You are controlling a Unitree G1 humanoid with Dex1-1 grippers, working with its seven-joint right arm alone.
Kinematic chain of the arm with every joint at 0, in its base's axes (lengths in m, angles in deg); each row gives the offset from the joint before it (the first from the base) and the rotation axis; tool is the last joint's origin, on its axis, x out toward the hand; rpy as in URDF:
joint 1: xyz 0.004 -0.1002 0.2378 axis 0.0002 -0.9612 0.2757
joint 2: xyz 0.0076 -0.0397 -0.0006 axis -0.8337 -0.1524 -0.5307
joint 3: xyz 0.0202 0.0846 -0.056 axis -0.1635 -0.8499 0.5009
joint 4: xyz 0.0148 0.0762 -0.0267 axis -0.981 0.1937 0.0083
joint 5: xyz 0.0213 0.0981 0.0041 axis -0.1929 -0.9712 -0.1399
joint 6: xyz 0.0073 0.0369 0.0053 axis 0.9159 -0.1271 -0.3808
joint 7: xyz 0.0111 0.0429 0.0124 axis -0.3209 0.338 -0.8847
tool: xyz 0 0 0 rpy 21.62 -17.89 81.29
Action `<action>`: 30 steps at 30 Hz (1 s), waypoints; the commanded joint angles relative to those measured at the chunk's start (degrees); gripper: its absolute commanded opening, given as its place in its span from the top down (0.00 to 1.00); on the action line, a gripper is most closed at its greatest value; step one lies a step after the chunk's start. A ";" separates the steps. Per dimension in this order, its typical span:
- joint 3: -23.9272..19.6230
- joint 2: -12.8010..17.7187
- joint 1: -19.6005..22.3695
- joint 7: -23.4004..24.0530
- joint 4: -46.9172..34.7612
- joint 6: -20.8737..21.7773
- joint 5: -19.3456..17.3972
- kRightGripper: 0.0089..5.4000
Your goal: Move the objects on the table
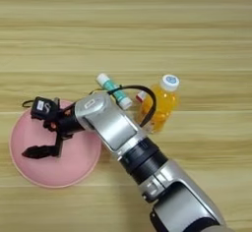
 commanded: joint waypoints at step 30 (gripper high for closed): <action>-4.03 -14.21 11.85 4.05 16.73 11.30 3.34 0.00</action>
